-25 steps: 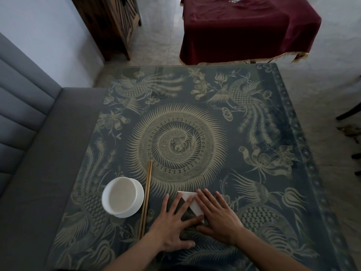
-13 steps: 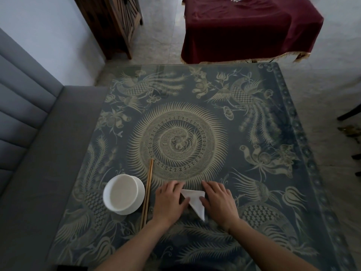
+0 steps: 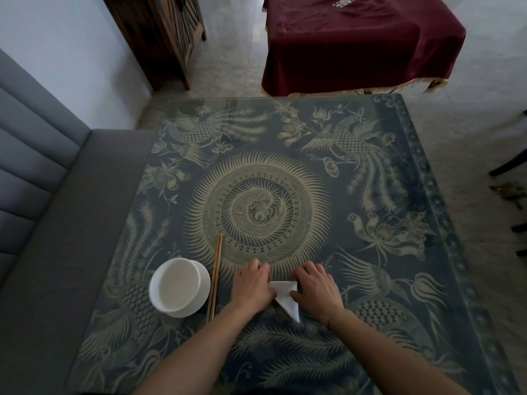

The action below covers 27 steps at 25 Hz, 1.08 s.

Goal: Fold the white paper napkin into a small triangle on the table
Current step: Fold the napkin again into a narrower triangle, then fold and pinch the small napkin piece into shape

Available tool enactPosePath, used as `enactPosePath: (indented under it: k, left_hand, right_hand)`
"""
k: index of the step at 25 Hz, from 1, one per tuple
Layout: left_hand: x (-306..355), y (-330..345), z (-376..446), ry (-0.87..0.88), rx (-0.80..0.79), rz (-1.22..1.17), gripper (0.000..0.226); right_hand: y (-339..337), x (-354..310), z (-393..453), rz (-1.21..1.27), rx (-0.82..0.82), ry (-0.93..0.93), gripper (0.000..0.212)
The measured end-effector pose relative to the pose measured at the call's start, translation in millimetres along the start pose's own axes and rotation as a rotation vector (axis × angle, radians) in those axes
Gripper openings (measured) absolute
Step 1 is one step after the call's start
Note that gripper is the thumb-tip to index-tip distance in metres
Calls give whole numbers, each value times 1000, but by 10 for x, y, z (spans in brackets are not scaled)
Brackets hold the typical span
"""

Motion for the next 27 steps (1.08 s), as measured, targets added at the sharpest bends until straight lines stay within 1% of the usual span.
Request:
enactPosePath:
  k: [5, 8, 10, 12, 14, 15, 17, 19, 20, 21, 22, 24, 27]
  left_hand:
    - [8, 3, 2, 40, -29, -85, 21]
    - [-15, -11, 33, 98, -64, -46, 18]
    - [-7, -47, 57, 128, -95, -53, 22]
    - [12, -98, 89, 133, -130, -103, 19]
    - [7, -142, 129, 103, -172, -210, 11]
    - [-9, -159, 140, 78, -188, -299, 11]
    - [-67, -189, 159, 19, -199, -567, 22]
    - [-115, -235, 159, -34, -178, -838, 35]
    - [-133, -268, 162, -28, -143, -898, 37]
    - [-139, -312, 167, 4, -97, -897, 35]
    - [-125, -357, 168, 45, -57, -872, 32]
    - [-69, -438, 147, 141, 37, -773, 25]
    - [3, -476, 24, 260, 219, -524, 13]
  right_hand:
    - [-2, -5, 3, 14, -4, 2, 31]
    - [15, -13, 29, 8, -26, -39, 33]
    - [11, -21, 59, 17, -47, -57, 31]
    - [-3, -31, 100, 47, -84, -59, 26]
    - [-32, -37, 137, 153, -111, -31, 16]
    - [-45, -31, 152, 241, -132, 2, 12]
    - [-74, -2, 170, 419, -161, 99, 15]
    - [-131, 35, 190, 580, -110, 180, 16]
    - [-173, 50, 205, 635, -64, 192, 16]
    - [-220, 59, 220, 664, -12, 182, 14]
    - [-264, 64, 233, 663, 44, 154, 10]
    - [-330, 75, 227, 566, 181, 89, 1]
    - [-335, 105, 105, 397, 365, 35, 8]
Point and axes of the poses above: each hand's wrist, its own z-axis towards the middle knuckle, its own y-axis out of the palm, x = y × z, the point moved 3 cm from there along z, towards the middle knuckle, and after that the axes turned 11 degrees about -z, right-handed, at the moved point
